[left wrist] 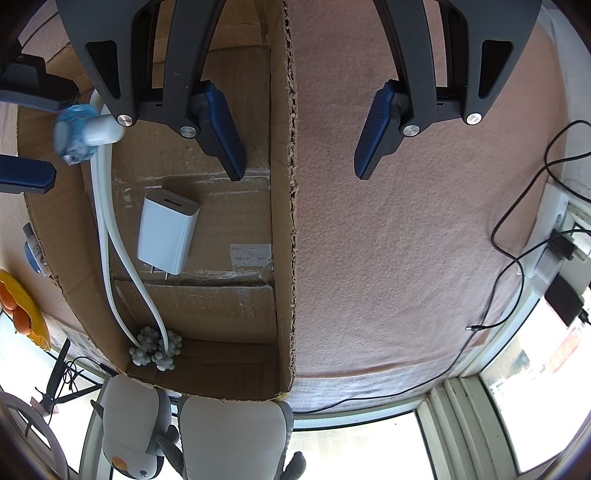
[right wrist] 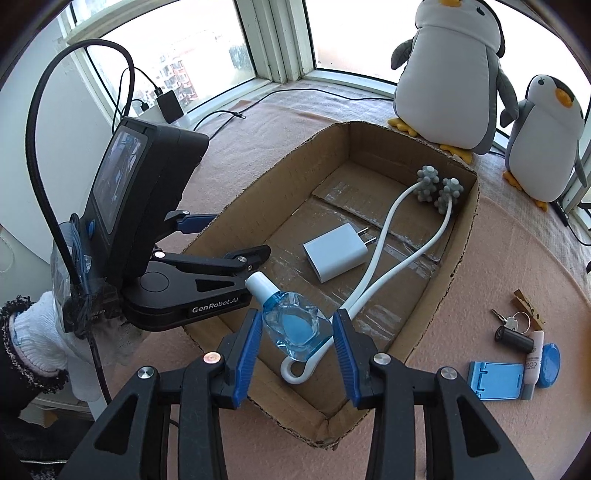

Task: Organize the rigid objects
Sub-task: 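Carry the blue eye-drop bottle into the box and open the right tool, then withdraw the right tool from the box toward the loose items, then move the right tool to the blue round lid and close on it, then carry the blue lid into the box and open the right tool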

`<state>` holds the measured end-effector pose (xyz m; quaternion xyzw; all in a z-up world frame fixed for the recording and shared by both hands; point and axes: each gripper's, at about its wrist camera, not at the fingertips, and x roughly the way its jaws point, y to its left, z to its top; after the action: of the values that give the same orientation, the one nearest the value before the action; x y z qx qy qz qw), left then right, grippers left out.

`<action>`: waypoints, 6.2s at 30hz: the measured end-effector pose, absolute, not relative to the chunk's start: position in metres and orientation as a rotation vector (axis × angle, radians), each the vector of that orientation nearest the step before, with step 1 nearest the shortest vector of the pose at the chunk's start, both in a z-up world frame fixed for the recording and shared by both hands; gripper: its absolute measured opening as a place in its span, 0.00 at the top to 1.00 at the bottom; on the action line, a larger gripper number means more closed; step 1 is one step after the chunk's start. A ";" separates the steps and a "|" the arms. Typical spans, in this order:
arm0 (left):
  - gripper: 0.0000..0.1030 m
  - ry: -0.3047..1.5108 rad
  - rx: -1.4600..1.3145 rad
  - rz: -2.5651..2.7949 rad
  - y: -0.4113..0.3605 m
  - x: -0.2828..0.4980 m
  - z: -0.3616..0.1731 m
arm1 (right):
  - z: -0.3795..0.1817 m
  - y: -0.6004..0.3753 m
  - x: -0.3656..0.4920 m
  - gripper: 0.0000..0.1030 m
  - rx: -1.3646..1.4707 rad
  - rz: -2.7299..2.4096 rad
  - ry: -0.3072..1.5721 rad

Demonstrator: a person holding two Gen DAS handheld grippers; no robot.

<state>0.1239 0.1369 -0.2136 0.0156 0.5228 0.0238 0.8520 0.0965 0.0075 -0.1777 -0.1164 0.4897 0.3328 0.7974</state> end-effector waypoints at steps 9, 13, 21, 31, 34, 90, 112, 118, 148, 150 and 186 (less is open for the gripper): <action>0.41 1.098 0.035 0.050 0.138 0.124 -0.214 | -0.171 -0.002 0.094 0.57 -0.223 0.700 1.042; 0.41 1.098 0.040 0.050 0.138 0.123 -0.214 | -0.166 -0.011 0.093 0.57 -0.204 0.684 1.032; 0.41 1.098 0.041 0.050 0.138 0.123 -0.214 | -0.153 -0.047 0.097 0.57 -0.140 0.614 1.006; 0.41 1.098 0.041 0.051 0.138 0.123 -0.214 | -0.142 -0.113 0.109 0.57 -0.051 0.478 0.966; 0.41 1.098 0.041 0.051 0.138 0.123 -0.214 | -0.146 -0.135 0.116 0.57 -0.035 0.420 0.970; 0.40 1.111 0.026 0.050 0.142 0.126 -0.216 | -0.230 -0.217 0.212 0.56 -0.110 0.170 1.182; 0.40 1.110 0.024 0.051 0.141 0.126 -0.216 | -0.228 -0.226 0.218 0.55 -0.076 0.153 1.155; 0.40 1.109 0.025 0.051 0.141 0.126 -0.216 | -0.208 -0.229 0.205 0.55 -0.052 0.144 1.108; 0.40 1.093 0.049 0.042 0.139 0.126 -0.214 | -0.153 -0.014 0.189 0.55 -0.082 0.516 0.991; 0.40 1.093 0.049 0.042 0.139 0.126 -0.214 | -0.158 -0.002 0.192 0.55 -0.093 0.523 0.999; 0.41 1.094 0.045 0.041 0.140 0.126 -0.214 | -0.164 0.008 0.202 0.48 -0.065 0.506 1.037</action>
<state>0.1263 0.1403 -0.2140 0.0213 0.5199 0.0194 0.8537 0.2020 0.0081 -0.1643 -0.0308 0.4902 0.2394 0.8375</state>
